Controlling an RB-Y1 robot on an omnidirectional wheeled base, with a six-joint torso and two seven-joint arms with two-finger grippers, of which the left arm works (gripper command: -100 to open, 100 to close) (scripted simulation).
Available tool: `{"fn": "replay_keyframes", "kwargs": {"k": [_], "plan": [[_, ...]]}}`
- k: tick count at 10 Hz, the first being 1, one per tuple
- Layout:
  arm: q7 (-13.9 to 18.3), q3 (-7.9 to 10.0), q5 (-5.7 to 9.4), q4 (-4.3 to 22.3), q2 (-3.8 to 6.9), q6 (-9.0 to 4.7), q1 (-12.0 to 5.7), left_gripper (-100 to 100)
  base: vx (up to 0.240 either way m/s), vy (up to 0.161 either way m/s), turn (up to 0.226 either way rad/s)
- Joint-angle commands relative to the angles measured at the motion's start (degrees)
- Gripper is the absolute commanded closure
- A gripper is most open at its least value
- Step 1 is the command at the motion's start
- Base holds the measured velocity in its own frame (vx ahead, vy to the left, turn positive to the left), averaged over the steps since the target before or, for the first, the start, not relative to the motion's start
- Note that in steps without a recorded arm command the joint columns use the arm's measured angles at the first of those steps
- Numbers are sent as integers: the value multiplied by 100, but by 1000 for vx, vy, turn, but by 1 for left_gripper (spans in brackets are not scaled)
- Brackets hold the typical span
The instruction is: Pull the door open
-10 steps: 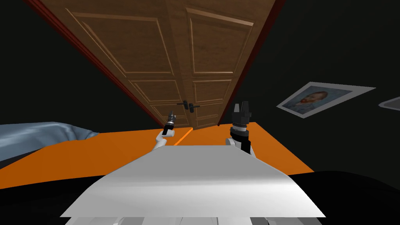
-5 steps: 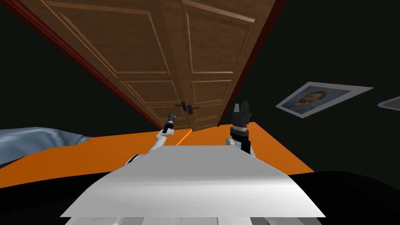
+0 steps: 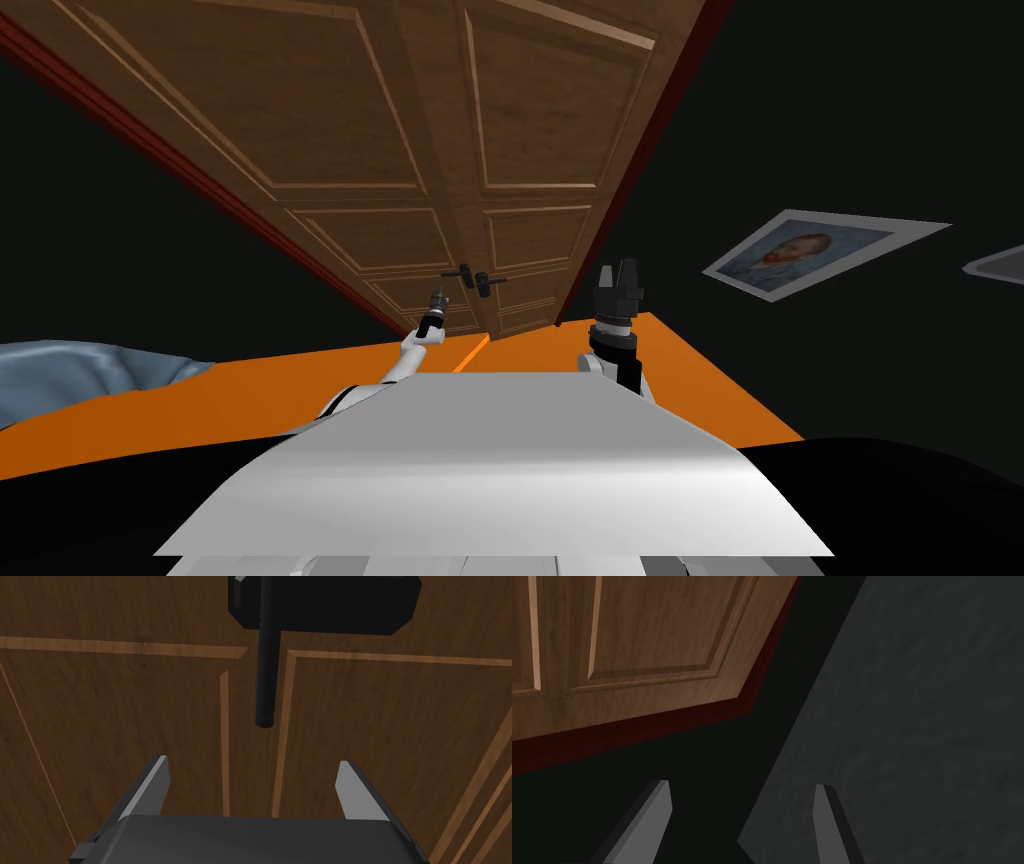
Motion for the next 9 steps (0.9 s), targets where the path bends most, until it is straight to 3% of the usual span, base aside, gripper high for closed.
{"fn": "replay_keyframes", "kwargs": {"k": [1,3,4,5,7,9], "plan": [[36,-2,4,160,31,8,-94,-100,84,-21,-33],[77,-13,5,421,53,21,-265,-100,103,-28,-73],[51,-4,3,379,37,7,-238,-100,44,-19,-14],[76,162,2,422,168,17,-132,-100,5,43,43],[89,244,-3,431,222,20,-79,-100,27,76,-4],[135,511,-33,448,378,28,84,-100,70,49,-93]]}}
